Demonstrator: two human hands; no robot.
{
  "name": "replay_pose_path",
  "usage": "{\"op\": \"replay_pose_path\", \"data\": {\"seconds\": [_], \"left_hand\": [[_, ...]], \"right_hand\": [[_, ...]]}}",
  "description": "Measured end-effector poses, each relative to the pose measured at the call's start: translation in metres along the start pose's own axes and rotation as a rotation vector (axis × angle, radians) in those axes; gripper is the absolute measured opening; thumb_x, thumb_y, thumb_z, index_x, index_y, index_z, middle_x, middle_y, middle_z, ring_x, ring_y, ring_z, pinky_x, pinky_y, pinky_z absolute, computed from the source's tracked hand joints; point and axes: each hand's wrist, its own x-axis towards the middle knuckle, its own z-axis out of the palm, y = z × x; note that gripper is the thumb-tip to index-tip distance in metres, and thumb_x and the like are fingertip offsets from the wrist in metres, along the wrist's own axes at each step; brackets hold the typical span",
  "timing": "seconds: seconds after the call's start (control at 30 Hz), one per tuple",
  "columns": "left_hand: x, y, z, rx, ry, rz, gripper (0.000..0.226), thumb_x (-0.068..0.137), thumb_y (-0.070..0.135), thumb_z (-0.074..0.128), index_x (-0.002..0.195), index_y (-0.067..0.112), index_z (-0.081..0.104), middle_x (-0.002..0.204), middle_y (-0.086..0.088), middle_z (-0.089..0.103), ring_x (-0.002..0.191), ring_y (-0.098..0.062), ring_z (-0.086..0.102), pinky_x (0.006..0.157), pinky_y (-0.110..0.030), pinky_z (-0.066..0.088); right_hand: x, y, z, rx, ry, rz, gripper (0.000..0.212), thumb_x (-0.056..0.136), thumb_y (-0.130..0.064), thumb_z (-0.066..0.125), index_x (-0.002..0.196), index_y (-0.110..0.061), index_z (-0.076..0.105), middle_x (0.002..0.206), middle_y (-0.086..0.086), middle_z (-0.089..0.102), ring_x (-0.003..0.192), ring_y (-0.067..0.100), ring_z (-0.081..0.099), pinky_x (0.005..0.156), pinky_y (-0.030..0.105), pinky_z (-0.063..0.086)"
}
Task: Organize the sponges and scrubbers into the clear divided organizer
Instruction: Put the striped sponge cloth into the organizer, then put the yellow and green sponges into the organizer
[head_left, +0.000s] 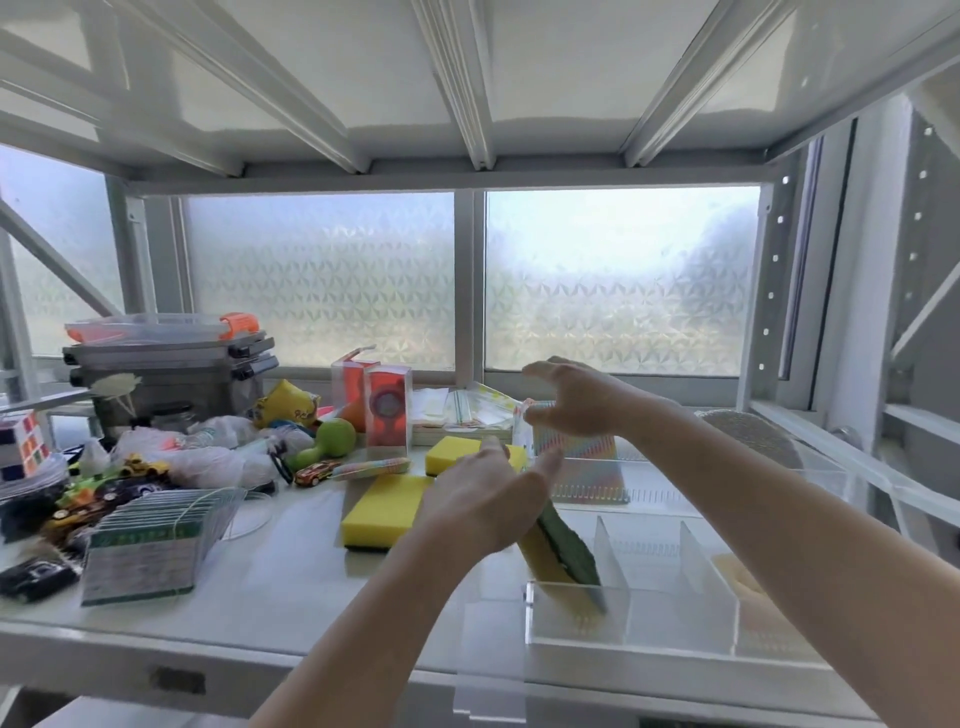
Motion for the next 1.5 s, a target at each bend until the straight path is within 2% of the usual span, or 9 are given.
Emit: {"op": "replay_pose_path", "data": {"seconds": [0.13,0.27,0.4,0.53,0.67,0.87,1.03,1.33,1.5], "left_hand": [[0.003,-0.027,-0.028,0.000,0.110,-0.033,0.064,0.089,0.058,0.038,0.138,0.016,0.043,0.139,-0.007,0.052,0.125,-0.025,0.048,0.101,-0.038,0.040],[0.004,-0.071,-0.047,0.074,0.168,-0.084,0.025,0.087,0.038,0.053,0.101,0.019,0.060,0.114,-0.003,0.067,0.101,-0.019,0.058,0.086,-0.030,0.046],[0.002,-0.104,-0.048,0.130,0.172,-0.138,0.012,0.087,0.024,0.055,0.083,0.016,0.061,0.098,-0.007,0.070,0.085,-0.019,0.057,0.078,-0.029,0.047],[0.022,-0.120,-0.039,0.124,0.171,-0.205,0.041,0.086,0.042,0.054,0.117,0.015,0.054,0.123,-0.004,0.059,0.113,-0.020,0.053,0.091,-0.030,0.044],[0.047,-0.117,-0.027,0.189,0.119,-0.242,0.087,0.082,0.060,0.050,0.148,0.009,0.023,0.152,-0.010,0.034,0.139,-0.024,0.035,0.108,-0.035,0.036],[0.075,-0.115,-0.008,0.322,0.064,-0.300,0.106,0.076,0.067,0.052,0.150,0.008,0.006,0.143,-0.010,0.047,0.130,-0.025,0.045,0.095,-0.033,0.044],[0.083,-0.120,-0.005,0.390,0.068,-0.280,0.109,0.075,0.061,0.058,0.151,0.008,0.000,0.142,-0.009,0.048,0.131,-0.027,0.044,0.098,-0.033,0.043],[0.072,-0.119,-0.010,0.254,0.046,-0.298,0.112,0.071,0.054,0.066,0.148,0.003,0.004,0.144,-0.012,0.044,0.132,-0.029,0.041,0.101,-0.032,0.040],[0.055,-0.105,-0.026,0.161,0.123,-0.231,0.121,0.076,0.049,0.068,0.150,0.006,-0.017,0.153,-0.015,0.031,0.135,-0.031,0.040,0.104,-0.035,0.038]], "right_hand": [[-0.007,-0.027,-0.015,0.012,0.069,-0.098,0.061,0.086,-0.033,0.062,0.141,-0.014,0.043,0.143,0.005,0.050,0.130,0.020,0.046,0.107,0.033,0.036],[-0.014,-0.059,-0.021,0.027,0.002,-0.177,0.038,0.086,-0.027,0.063,0.122,-0.013,0.062,0.111,0.005,0.069,0.091,0.014,0.060,0.089,0.031,0.049],[-0.013,-0.079,-0.011,-0.031,-0.095,-0.220,0.030,0.088,-0.027,0.063,0.114,-0.012,0.067,0.108,0.005,0.070,0.087,0.012,0.055,0.086,0.031,0.050],[0.012,-0.082,0.008,-0.107,-0.170,-0.160,0.041,0.085,-0.032,0.065,0.122,-0.014,0.061,0.121,0.004,0.064,0.105,0.017,0.056,0.091,0.031,0.045],[0.047,-0.077,0.033,-0.243,-0.291,-0.053,0.064,0.082,-0.040,0.066,0.136,-0.011,0.047,0.134,0.007,0.054,0.123,0.025,0.049,0.100,0.033,0.043],[0.084,-0.064,0.069,-0.434,-0.473,0.077,0.078,0.077,-0.054,0.066,0.136,-0.010,0.042,0.134,0.008,0.054,0.118,0.029,0.054,0.093,0.037,0.047],[0.094,-0.066,0.082,-0.540,-0.583,0.091,0.073,0.079,-0.059,0.059,0.132,-0.009,0.050,0.133,0.009,0.054,0.116,0.029,0.056,0.090,0.038,0.047],[0.083,-0.063,0.059,-0.160,-0.271,0.056,0.082,0.076,-0.048,0.069,0.139,-0.008,0.035,0.133,0.010,0.051,0.118,0.029,0.052,0.093,0.036,0.047],[0.064,-0.062,0.020,0.080,-0.048,0.006,0.092,0.076,-0.043,0.073,0.144,-0.010,0.019,0.128,0.013,0.052,0.112,0.030,0.054,0.085,0.039,0.051]]}}
